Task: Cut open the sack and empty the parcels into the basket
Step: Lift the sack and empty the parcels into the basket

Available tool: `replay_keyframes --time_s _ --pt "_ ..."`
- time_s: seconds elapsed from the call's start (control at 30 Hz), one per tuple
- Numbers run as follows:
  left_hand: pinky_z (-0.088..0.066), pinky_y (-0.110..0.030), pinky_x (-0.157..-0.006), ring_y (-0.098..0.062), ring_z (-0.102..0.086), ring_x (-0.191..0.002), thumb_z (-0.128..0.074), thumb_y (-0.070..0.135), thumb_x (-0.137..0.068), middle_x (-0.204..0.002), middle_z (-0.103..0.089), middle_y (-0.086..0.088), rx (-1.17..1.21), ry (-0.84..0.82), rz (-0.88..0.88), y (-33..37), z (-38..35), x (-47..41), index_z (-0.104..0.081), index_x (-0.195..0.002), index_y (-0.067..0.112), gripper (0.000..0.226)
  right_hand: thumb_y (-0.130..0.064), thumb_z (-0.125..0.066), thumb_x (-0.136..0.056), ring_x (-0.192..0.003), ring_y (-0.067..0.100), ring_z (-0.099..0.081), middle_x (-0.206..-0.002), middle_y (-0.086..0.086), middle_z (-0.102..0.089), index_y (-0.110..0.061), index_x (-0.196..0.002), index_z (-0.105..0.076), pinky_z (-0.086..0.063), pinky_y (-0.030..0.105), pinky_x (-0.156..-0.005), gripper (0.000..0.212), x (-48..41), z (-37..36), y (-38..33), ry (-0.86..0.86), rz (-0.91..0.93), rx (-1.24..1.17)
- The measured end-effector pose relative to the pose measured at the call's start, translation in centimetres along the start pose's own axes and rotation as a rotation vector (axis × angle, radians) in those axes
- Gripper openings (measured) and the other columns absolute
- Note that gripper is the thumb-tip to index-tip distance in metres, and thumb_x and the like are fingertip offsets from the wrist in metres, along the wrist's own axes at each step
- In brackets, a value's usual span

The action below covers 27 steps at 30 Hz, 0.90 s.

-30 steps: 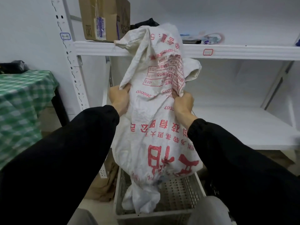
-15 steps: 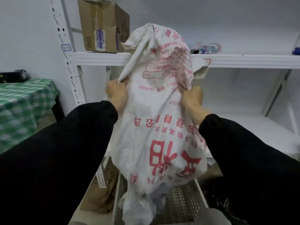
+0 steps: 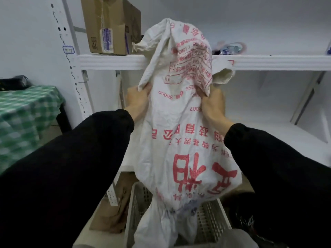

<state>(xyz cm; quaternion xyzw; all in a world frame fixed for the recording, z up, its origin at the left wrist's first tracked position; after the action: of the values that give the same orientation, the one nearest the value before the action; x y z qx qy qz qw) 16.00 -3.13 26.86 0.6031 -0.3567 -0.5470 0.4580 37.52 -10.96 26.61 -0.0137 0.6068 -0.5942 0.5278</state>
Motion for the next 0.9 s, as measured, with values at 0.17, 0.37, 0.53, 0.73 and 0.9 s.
replay_keyframes --time_s 0.17,0.37,0.53,0.73,0.9 --pt "-0.06 -0.034 -0.071 -0.022 -0.071 -0.095 -0.076 0.027 -0.086 -0.108 -0.07 -0.004 0.065 -0.272 0.26 -7.2 2.0 1.9 -0.057 -0.121 0.007 0.045 -0.012 -0.058 -0.094 -0.068 0.008 -0.057 -0.08 -0.001 -0.065 -0.003 -0.088 -0.07 -0.046 0.023 -0.056 0.015 2.2 -0.6 2.8 0.023 -0.21 -0.142" --pt "-0.06 -0.026 -0.068 -0.02 -0.071 -0.097 -0.075 0.016 -0.086 -0.106 -0.074 -0.005 0.048 -0.398 0.424 -10.7 3.4 3.6 -0.067 -0.113 0.006 0.03 -0.008 -0.062 -0.088 -0.066 0.016 -0.055 -0.067 -0.002 -0.061 -0.017 -0.06 -0.058 -0.044 0.027 -0.057 0.029 1.4 -1.9 1.6 0.158 -0.506 -0.494" --pt "-0.049 -0.029 -0.068 -0.018 -0.059 -0.076 -0.07 0.01 -0.089 -0.08 -0.063 -0.006 -0.095 -0.038 0.176 -9.3 2.9 3.5 -0.067 -0.079 0.007 0.011 -0.019 -0.061 -0.094 -0.069 0.015 -0.06 -0.076 0.001 -0.065 -0.012 -0.072 -0.064 -0.046 0.024 -0.054 0.023 2.1 -2.0 1.6 -0.029 -0.374 -0.262" --pt "-0.039 -0.018 -0.05 -0.011 -0.048 -0.06 -0.061 0.016 -0.095 -0.068 -0.059 -0.003 -0.116 -0.059 0.065 -5.6 0.2 3.4 -0.07 -0.085 -0.002 0.023 -0.035 -0.056 -0.097 -0.078 0.011 -0.06 -0.091 -0.003 -0.066 -0.012 -0.099 -0.069 -0.044 0.023 -0.061 0.026 1.1 -0.1 2.7 -0.224 -0.119 0.007" --pt "-0.03 -0.013 -0.041 -0.009 -0.04 -0.053 -0.067 0.022 -0.092 -0.057 -0.047 0.003 -0.154 0.007 0.044 -5.5 1.6 2.1 -0.057 -0.059 0.013 0.036 -0.012 -0.053 -0.095 -0.085 0.023 -0.063 -0.092 0.003 -0.068 -0.007 -0.095 -0.068 -0.051 0.034 -0.069 0.016 -0.2 0.0 2.5 -0.025 -0.174 0.021"
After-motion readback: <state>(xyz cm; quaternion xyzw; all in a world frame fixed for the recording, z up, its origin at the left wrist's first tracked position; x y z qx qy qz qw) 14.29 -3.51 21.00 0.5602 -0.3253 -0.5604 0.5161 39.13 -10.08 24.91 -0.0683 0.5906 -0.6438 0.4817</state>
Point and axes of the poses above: each hand's wrist, its own x-axis away from the middle knuckle, its own z-axis out of the back of the hand, y = z × x, the point moved 1 cm from there along -x, towards the middle knuckle
